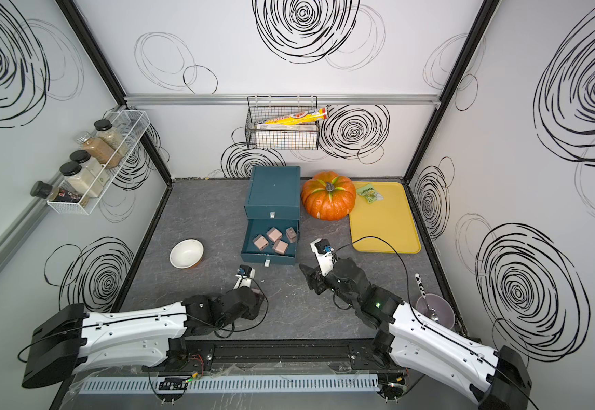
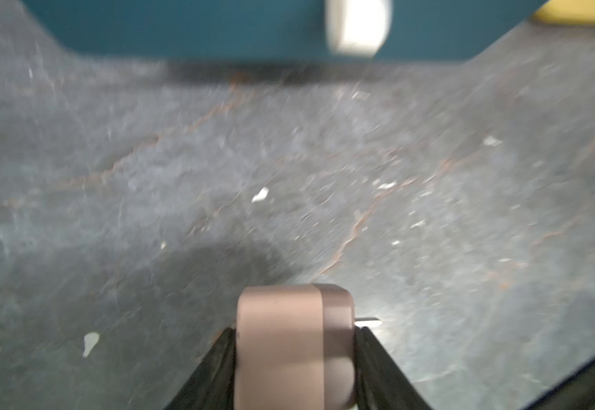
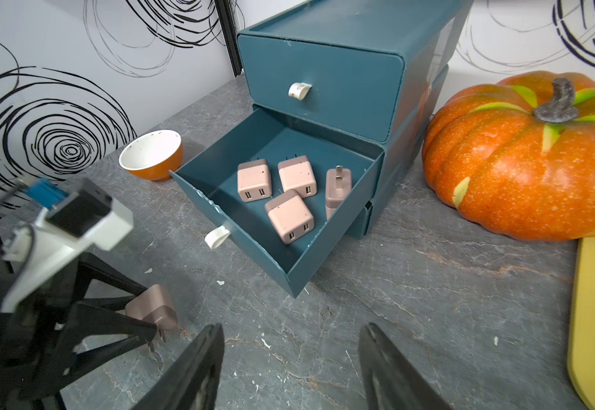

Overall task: Place the plugs into the drawer by color
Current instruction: Pick up the plug from the center of the board, then place the plug in the drawer.

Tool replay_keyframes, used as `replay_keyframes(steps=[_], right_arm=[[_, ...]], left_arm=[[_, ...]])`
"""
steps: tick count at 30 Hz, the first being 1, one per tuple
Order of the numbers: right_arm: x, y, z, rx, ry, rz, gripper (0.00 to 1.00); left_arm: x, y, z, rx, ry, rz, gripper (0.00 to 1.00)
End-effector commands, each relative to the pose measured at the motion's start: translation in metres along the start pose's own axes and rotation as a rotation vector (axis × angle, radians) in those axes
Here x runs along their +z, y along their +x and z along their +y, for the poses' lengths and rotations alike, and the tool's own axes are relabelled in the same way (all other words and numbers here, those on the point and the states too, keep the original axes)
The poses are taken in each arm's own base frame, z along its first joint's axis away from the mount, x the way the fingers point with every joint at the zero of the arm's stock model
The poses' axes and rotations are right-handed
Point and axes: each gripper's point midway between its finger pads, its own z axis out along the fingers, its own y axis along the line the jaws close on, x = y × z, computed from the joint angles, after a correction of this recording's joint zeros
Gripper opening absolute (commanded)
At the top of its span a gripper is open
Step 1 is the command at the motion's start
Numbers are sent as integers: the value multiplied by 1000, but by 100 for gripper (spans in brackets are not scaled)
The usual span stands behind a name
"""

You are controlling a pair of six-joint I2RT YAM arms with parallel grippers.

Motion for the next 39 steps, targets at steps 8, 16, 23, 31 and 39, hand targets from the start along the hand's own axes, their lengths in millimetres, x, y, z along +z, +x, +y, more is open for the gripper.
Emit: replay_keyframes(steps=[8, 16, 23, 31, 39], right_arm=[[-3, -3, -4, 24, 18, -39, 65], [-2, -1, -5, 26, 19, -36, 65], [2, 2, -2, 26, 10, -25, 65], [8, 8, 0, 19, 2, 4, 65], [10, 10, -1, 16, 10, 13, 65]], left_arm=[[-17, -148, -54, 76, 36, -181, 32], [50, -163, -49, 108, -48, -99, 33], [73, -170, -28, 101, -128, -106, 34], [88, -170, -19, 90, -142, -77, 46], [74, -180, -22, 93, -155, -106, 73]])
